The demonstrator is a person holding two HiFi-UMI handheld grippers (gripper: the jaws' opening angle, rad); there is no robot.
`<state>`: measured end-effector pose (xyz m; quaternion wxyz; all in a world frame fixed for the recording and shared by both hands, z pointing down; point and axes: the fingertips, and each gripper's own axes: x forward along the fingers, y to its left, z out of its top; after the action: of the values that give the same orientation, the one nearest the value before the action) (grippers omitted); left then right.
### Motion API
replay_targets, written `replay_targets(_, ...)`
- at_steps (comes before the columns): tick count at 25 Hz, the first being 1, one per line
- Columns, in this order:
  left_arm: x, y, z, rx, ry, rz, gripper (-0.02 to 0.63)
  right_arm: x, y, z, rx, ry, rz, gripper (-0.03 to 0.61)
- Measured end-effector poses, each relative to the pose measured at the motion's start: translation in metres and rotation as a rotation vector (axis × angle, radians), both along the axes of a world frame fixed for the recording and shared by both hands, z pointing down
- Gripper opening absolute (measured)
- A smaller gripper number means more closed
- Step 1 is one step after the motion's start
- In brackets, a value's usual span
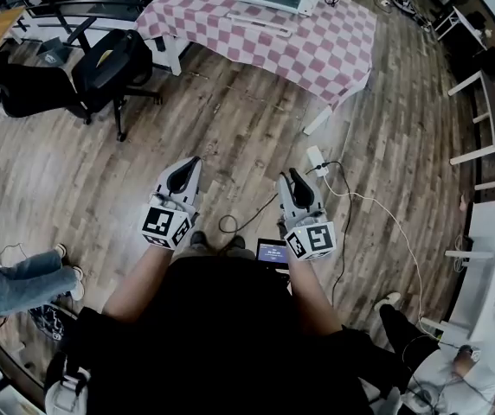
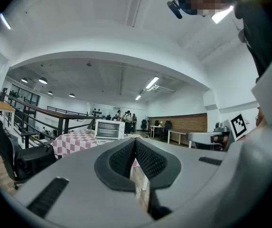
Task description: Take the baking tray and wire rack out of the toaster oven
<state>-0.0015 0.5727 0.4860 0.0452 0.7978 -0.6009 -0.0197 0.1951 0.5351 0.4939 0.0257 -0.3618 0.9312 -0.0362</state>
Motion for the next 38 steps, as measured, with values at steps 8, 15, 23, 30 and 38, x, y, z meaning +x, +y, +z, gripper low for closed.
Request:
replay_targets(8,0.035,-0.015,0.003,-0.001,-0.018,-0.002,-0.006,0.03,-0.02,0.006,-0.011,-0.022,-0.026,0.143)
replay_targets(15,0.05,-0.025,0.009,-0.011,-0.032,-0.02,-0.006,0.051,-0.035,0.016,-0.018,-0.024,-0.036,0.14)
replay_targets(23,0.035,-0.051,0.016,-0.007,0.009,-0.045,-0.006,0.04,-0.064,0.016,0.004,-0.065,-0.091,0.14)
replay_targets(30,-0.001,-0.121,0.025,-0.021,0.003,-0.051,-0.006,0.007,-0.131,0.022,-0.049,-0.071,-0.106,0.138)
replay_targets(38,-0.065,-0.232,0.01,-0.01,0.03,-0.015,-0.006,-0.062,-0.237,0.004,-0.087,-0.107,-0.093,0.138)
